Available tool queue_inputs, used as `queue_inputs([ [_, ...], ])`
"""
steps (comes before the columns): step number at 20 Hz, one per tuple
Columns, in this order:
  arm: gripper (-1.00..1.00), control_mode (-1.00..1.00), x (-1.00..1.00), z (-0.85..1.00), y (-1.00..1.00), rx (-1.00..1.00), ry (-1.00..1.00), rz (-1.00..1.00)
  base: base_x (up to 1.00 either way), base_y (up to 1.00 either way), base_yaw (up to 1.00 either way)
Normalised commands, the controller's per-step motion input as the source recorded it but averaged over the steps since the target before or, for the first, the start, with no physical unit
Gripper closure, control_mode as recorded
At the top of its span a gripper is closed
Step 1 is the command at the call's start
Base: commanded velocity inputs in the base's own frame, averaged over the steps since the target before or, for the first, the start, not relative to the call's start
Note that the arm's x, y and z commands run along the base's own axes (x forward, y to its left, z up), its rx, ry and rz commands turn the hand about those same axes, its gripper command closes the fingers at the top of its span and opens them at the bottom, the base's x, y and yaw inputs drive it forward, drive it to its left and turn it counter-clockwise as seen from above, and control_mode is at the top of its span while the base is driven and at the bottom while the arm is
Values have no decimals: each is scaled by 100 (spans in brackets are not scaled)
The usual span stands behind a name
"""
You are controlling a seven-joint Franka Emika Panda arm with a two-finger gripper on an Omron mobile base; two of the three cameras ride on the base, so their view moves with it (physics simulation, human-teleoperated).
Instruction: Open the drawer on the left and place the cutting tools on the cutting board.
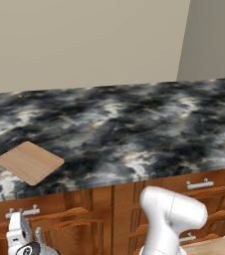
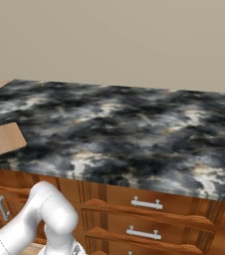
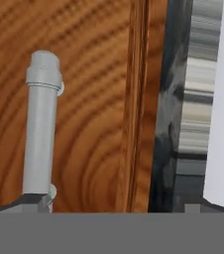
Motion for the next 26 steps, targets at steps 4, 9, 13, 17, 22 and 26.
queue_inputs([
  [4,-100,-100,7,-46,41,0,0,9,0,0,0],
  [9,-100,-100,4,-47,31,0,0,7,0,0,0],
  [13,-100,-100,5,-43,20,0,-2,4,0,0,0],
  [17,-100,-100,0,-38,4,0,-7,0,0,0,0],
  [22,-100,-100,0,-36,0,0,-10,0,0,0,0],
  [26,-100,-100,0,-37,0,0,-12,0,0,0,0],
])
